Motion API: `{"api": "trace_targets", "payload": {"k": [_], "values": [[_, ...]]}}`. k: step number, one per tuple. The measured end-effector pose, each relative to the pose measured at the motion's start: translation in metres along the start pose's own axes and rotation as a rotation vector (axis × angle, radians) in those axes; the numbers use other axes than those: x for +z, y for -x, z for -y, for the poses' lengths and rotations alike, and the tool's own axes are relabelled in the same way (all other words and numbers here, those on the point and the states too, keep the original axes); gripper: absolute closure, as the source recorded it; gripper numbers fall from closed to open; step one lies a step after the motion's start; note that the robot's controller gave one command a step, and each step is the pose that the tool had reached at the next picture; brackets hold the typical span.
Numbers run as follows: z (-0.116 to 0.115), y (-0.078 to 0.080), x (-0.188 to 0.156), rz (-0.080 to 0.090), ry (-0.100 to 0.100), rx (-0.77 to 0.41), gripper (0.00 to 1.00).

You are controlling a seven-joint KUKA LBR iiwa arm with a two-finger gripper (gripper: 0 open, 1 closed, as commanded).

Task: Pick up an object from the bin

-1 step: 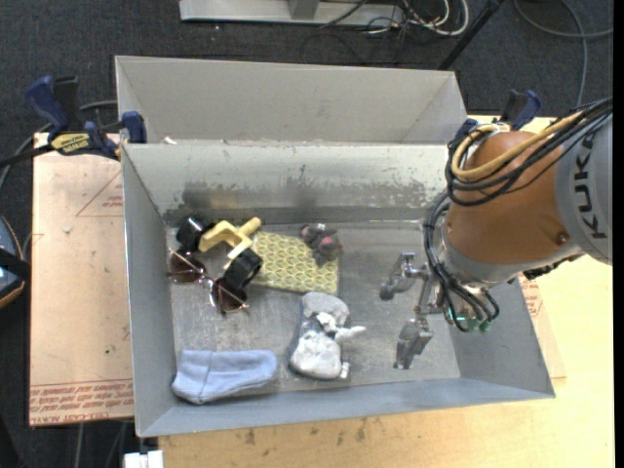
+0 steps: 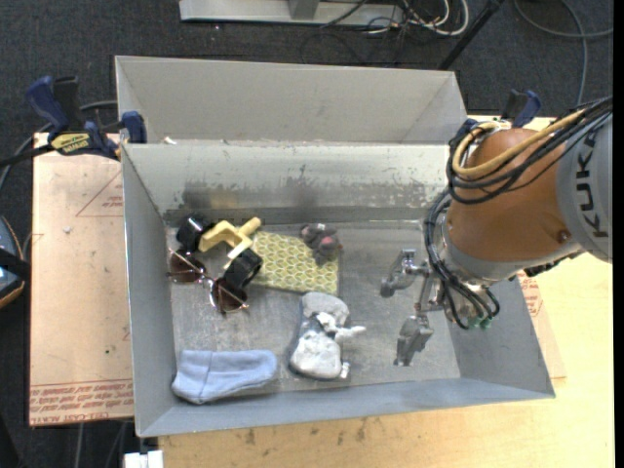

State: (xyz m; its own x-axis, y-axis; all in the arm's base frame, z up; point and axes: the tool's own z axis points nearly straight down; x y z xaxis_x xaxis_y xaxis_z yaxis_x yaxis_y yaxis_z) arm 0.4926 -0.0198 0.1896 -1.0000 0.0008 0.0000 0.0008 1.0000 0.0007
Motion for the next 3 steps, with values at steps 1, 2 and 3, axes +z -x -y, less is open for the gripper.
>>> {"api": "trace_targets", "payload": {"k": [1,2,3], "values": [[-0.032,0.03,0.057,0.008,0.0,-0.007,0.0],[-0.093,0.028,0.067,-0.002,0.001,-0.05,0.0],[-0.081,0.04,0.075,0.003,0.001,-0.188,0.0]]}}
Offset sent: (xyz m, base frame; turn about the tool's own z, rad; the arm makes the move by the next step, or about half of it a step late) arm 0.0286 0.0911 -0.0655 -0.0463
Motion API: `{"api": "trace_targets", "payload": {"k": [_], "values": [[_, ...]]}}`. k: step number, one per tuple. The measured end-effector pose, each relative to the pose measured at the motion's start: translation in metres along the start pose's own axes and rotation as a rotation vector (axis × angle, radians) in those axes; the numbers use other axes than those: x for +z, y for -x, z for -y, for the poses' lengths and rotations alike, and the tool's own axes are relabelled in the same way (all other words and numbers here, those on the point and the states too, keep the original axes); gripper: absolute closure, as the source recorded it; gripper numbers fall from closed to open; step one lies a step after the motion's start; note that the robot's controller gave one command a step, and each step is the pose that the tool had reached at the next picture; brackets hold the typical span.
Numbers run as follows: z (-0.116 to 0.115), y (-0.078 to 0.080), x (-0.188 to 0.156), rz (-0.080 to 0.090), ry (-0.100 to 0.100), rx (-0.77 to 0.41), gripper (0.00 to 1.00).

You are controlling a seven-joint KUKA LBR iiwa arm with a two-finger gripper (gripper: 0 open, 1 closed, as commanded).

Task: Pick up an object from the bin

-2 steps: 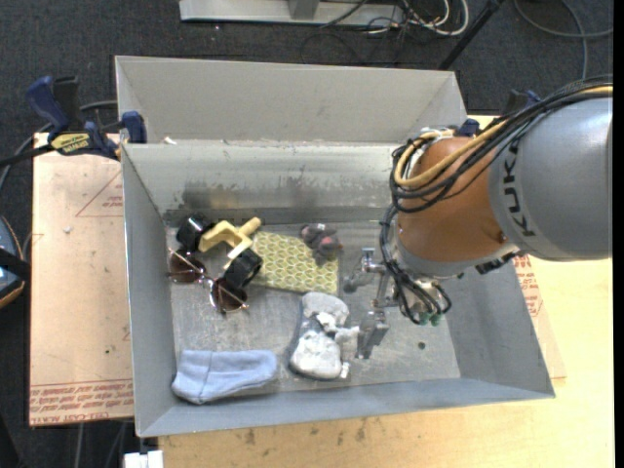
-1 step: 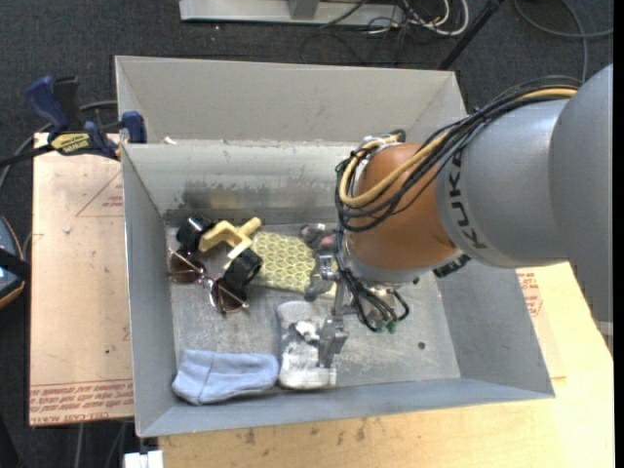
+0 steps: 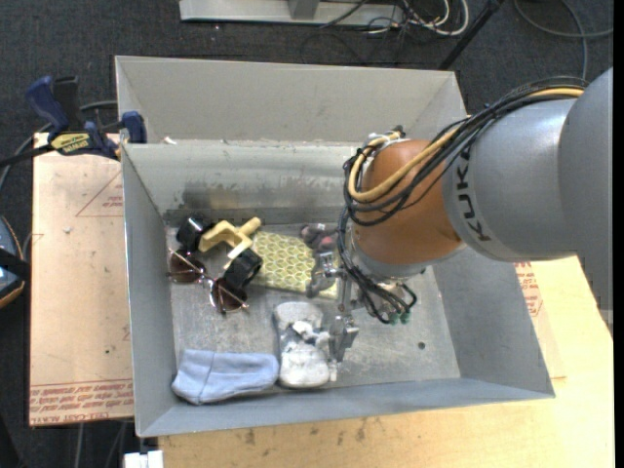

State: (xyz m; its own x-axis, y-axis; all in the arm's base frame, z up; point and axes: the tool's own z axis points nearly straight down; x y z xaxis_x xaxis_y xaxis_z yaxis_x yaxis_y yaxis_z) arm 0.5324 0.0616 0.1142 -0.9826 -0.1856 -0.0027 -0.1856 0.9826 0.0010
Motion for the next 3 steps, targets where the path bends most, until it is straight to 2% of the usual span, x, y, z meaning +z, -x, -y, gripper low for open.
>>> {"api": "trace_targets", "payload": {"k": [1,2,3], "values": [[0.001,0.006,0.025,-0.002,0.0,0.137,0.0],[0.002,0.021,0.04,-0.008,0.003,0.105,1.0],[0.002,0.021,0.04,-0.008,0.003,0.105,1.0]]}}
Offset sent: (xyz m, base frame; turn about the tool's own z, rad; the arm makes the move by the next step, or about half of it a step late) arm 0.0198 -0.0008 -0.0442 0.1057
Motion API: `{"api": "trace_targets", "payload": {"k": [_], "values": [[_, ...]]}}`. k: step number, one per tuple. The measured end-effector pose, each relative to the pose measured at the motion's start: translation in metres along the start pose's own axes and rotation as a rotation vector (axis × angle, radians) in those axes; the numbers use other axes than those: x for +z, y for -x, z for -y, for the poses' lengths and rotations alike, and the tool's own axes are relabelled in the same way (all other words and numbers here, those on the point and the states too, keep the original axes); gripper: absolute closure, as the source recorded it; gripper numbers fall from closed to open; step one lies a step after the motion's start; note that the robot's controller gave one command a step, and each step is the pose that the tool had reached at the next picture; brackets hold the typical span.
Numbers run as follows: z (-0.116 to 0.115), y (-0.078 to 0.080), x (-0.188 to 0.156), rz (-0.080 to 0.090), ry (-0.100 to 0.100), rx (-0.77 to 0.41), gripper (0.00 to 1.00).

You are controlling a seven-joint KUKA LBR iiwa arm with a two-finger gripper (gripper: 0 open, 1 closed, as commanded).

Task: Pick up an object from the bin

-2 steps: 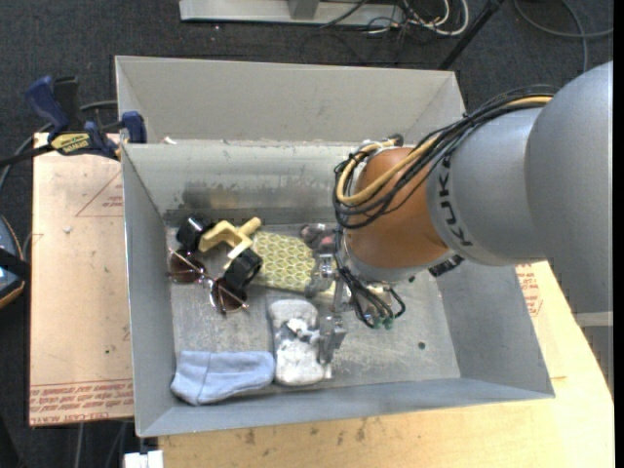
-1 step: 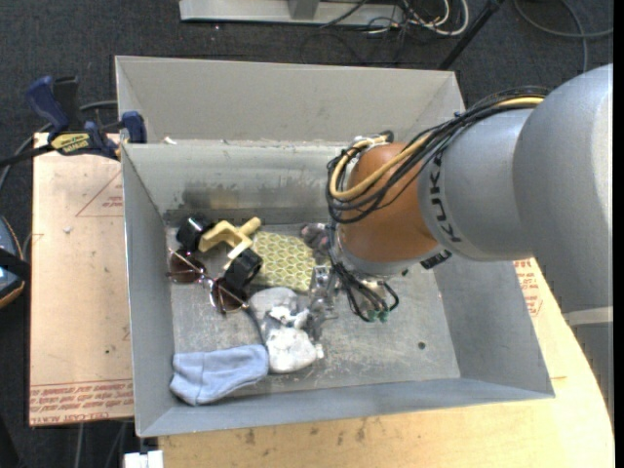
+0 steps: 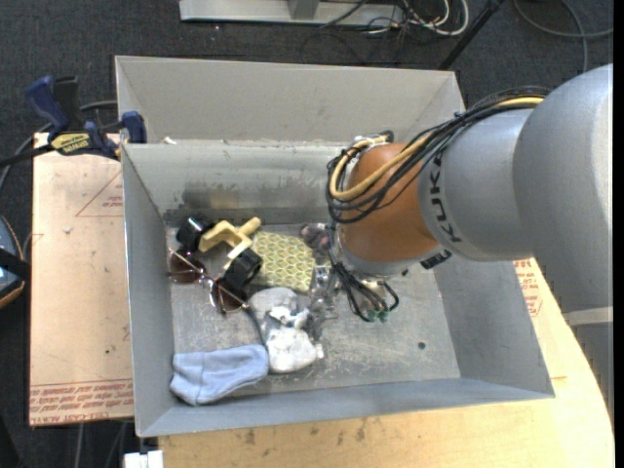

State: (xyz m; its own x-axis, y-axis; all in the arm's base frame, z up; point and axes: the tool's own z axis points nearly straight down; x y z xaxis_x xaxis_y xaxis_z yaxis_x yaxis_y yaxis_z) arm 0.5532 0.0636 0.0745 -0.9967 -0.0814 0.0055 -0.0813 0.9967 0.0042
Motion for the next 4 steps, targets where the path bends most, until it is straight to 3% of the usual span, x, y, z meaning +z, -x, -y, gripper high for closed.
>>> {"api": "trace_targets", "payload": {"k": [4], "values": [[0.0,0.0,-0.047,0.008,-0.003,0.0,1.0]]}}
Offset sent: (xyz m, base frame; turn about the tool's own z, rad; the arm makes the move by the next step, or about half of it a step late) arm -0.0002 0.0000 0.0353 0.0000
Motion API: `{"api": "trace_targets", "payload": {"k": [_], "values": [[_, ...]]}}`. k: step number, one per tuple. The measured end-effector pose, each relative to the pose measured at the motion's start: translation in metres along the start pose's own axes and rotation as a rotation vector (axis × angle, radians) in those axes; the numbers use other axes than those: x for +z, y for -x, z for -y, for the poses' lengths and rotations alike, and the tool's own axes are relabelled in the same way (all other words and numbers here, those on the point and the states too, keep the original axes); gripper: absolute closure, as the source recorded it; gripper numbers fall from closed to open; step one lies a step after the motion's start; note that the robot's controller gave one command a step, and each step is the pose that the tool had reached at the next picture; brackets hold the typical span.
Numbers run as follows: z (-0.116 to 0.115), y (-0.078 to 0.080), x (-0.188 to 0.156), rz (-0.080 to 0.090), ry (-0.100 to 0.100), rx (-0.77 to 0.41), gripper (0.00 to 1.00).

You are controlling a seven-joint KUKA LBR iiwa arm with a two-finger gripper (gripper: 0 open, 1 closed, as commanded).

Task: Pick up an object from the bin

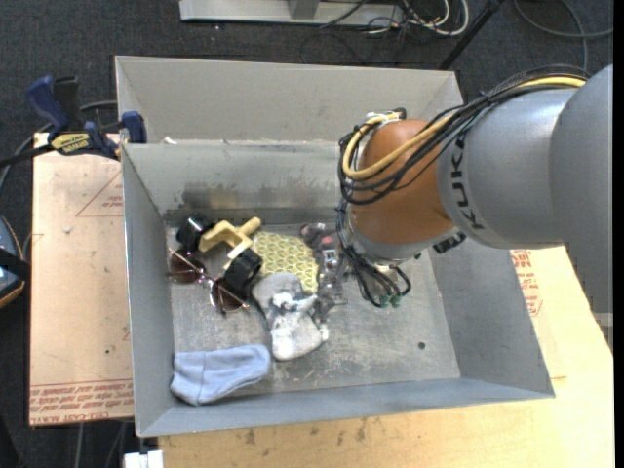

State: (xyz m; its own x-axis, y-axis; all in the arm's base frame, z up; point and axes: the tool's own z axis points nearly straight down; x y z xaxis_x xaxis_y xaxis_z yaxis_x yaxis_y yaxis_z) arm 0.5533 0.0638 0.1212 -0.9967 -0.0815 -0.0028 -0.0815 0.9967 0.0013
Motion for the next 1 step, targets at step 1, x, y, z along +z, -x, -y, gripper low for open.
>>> {"api": "trace_targets", "payload": {"k": [1], "values": [[0.0,0.0004,-0.0087,0.001,0.0,0.0,1.0]]}}
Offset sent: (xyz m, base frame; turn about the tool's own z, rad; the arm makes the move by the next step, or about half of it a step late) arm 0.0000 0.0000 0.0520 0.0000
